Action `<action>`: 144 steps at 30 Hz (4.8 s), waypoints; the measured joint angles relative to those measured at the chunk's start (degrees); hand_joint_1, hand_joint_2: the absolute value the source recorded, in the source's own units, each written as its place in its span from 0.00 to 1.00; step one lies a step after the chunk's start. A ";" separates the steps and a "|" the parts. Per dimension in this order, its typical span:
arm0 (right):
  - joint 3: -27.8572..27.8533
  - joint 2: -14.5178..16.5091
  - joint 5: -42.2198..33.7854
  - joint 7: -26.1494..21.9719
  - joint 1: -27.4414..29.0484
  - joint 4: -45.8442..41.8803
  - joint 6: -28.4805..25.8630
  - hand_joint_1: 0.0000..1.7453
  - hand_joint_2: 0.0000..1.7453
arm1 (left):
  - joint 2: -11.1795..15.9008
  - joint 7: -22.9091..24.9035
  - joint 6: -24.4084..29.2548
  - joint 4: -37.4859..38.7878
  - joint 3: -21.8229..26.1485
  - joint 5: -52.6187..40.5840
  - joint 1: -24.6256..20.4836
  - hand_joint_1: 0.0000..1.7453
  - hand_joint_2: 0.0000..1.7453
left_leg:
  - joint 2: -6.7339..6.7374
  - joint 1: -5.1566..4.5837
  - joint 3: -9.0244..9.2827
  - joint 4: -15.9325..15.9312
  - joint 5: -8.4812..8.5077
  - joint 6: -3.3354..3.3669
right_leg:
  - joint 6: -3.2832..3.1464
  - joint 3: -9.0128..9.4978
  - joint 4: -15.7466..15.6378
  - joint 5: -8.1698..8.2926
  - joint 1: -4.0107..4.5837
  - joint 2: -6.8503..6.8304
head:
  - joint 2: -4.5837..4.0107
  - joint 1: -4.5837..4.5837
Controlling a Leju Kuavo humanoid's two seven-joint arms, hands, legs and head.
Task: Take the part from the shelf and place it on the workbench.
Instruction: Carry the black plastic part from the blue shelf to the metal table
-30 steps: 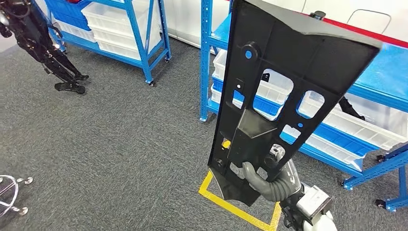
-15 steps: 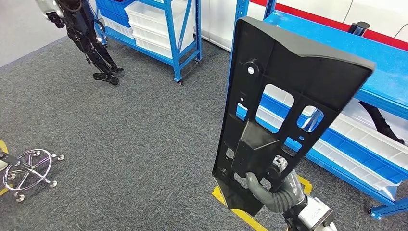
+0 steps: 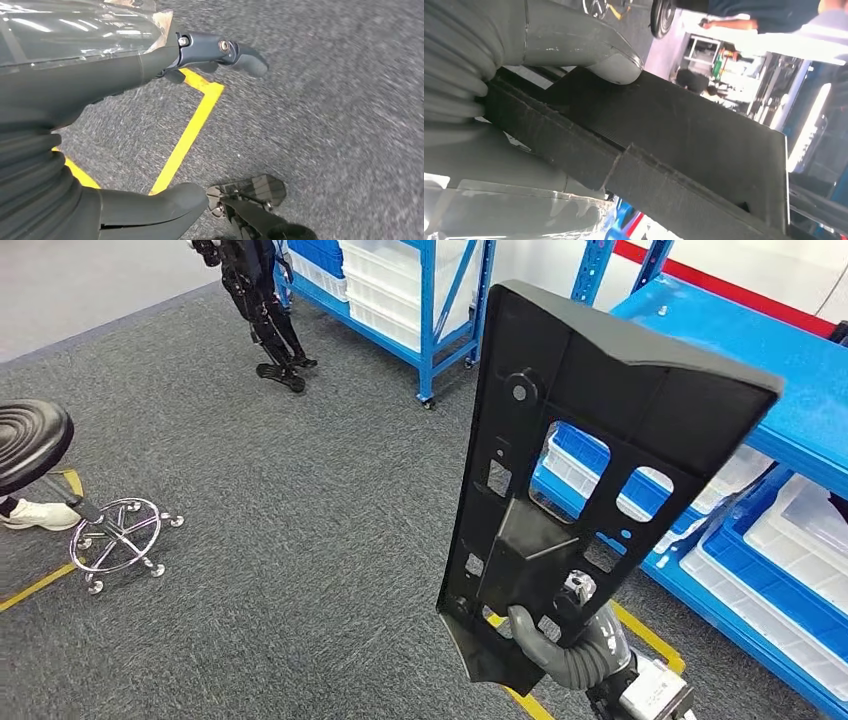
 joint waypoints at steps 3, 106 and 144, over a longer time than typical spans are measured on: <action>-0.20 -0.04 -0.04 -0.37 0.31 -0.17 -0.01 1.00 1.00 | 0.05 -0.06 -0.03 0.00 -0.01 -0.05 -0.08 0.00 1.00 | -1.87 0.26 -0.03 -0.57 0.63 0.99 | -0.26 -3.29 7.18 -3.80 -0.42 4.45 | -0.01 0.42; -37.31 10.45 -9.77 0.66 8.46 0.86 -5.08 1.00 1.00 | 0.39 0.79 -0.73 0.59 -0.34 1.79 0.89 0.00 1.00 | -10.94 -0.33 -0.76 0.59 0.23 -0.09 | 0.13 -2.45 1.98 1.06 -1.35 9.06 | -0.01 0.73; -0.05 7.25 -9.31 2.96 -4.68 6.00 13.88 1.00 1.00 | 0.99 2.22 -0.93 0.23 -1.73 -0.55 -0.36 0.00 1.00 | -2.38 0.63 -9.70 16.61 -6.23 -2.21 | -1.43 -1.90 1.06 1.40 -1.67 3.94 | -0.01 -0.35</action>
